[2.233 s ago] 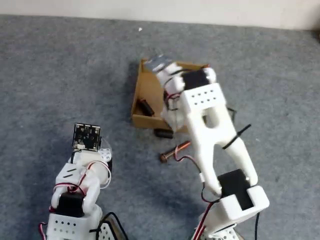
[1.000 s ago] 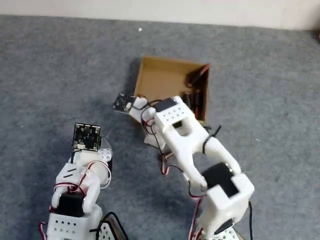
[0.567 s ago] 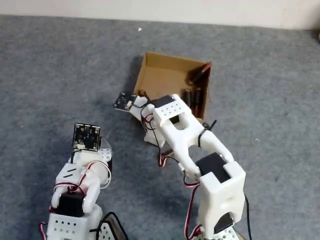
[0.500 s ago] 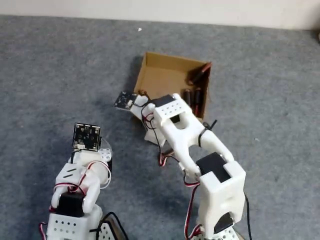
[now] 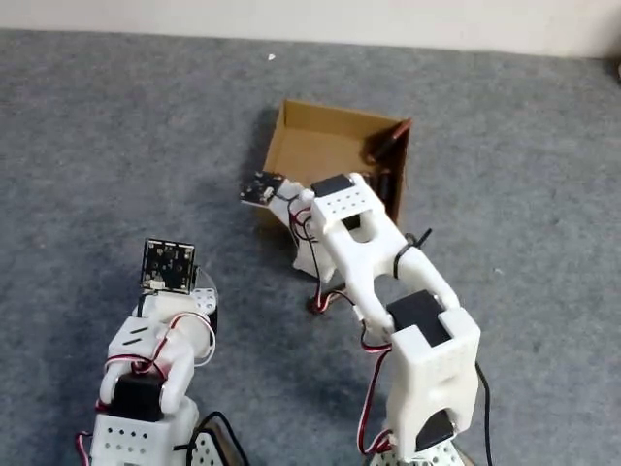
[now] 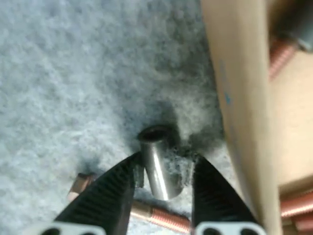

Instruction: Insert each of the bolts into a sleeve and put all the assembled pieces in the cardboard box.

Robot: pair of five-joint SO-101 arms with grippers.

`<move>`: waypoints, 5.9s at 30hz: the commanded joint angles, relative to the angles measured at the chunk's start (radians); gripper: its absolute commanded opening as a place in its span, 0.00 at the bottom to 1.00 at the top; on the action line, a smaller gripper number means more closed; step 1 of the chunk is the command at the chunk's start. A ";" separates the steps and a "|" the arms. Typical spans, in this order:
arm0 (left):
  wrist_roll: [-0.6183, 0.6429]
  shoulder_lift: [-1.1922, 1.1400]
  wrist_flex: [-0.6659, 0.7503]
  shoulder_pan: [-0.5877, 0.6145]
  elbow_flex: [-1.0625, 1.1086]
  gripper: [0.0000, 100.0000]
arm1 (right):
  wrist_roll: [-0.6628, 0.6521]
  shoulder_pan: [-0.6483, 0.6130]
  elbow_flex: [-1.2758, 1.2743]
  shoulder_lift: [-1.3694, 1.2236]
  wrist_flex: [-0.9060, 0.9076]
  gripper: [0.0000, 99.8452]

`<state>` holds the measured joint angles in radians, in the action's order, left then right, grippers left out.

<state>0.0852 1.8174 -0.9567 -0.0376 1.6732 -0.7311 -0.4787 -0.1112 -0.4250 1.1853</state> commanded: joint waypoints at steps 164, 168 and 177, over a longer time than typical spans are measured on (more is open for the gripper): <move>0.304 -1.741 -0.101 -0.378 -1.176 0.01 | 0.773 0.516 -1.072 1.383 -0.509 0.00; 0.446 -1.741 -0.098 -0.266 -1.191 0.01 | 0.773 0.516 -1.072 1.383 -0.509 0.00; 0.999 -1.741 -0.098 -0.163 -1.201 0.01 | 0.773 0.515 -1.072 1.383 -0.509 0.00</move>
<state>0.8615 0.0698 -1.0487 -0.2079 0.5224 0.0330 0.0245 -1.1884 0.9237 0.7066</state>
